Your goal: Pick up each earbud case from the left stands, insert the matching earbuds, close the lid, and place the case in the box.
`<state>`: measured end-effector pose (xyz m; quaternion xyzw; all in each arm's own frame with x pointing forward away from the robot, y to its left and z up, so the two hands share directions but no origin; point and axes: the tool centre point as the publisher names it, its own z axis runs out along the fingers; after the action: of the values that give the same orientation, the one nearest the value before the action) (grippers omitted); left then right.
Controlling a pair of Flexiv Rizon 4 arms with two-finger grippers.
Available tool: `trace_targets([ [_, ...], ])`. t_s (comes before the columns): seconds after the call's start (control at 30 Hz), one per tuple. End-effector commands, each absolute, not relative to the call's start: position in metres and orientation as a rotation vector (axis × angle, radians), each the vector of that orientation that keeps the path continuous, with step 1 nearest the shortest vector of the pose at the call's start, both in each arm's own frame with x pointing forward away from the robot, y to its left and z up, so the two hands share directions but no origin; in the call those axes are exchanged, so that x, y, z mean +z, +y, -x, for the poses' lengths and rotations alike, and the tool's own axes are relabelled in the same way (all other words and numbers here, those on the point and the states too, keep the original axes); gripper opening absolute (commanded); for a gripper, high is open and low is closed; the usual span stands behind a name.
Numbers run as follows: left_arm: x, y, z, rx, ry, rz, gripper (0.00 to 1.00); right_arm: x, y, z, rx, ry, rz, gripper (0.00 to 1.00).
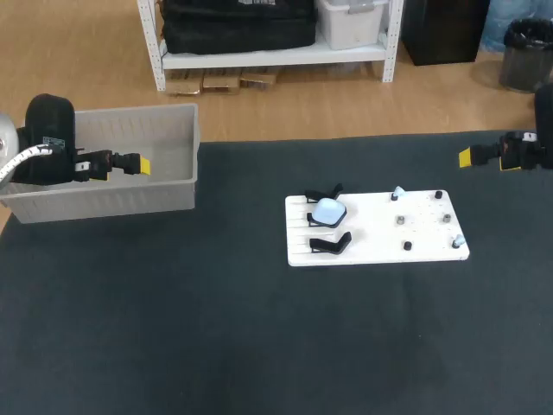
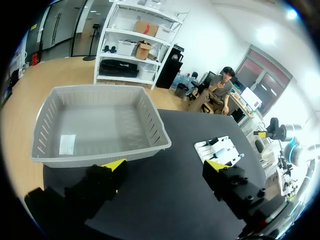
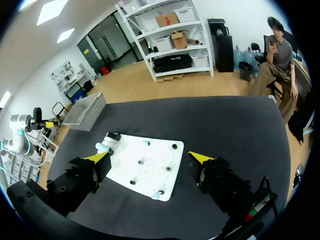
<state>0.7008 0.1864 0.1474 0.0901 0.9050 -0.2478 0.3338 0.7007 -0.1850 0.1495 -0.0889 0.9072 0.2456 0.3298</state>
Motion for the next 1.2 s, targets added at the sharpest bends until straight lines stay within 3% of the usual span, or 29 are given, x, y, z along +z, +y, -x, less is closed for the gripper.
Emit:
trace_targets([
  [0.03, 0.149, 0.186, -0.7, -0.641, 2.37, -0.232, 1.0, 0.149, -0.186, -0.701, 0.644, 2.373, 0.235, 1.0],
  [0.53, 0.17, 0.133, -0.709, -0.769, 2.18, -0.748, 1.0, 0.149, -0.186, -0.701, 0.644, 2.373, 0.235, 1.0],
  [1.2, 0.132, 0.033, -0.717, -0.8, 1.801, -1.392, 1.0, 0.149, -0.186, -0.701, 0.644, 2.373, 0.235, 1.0],
])
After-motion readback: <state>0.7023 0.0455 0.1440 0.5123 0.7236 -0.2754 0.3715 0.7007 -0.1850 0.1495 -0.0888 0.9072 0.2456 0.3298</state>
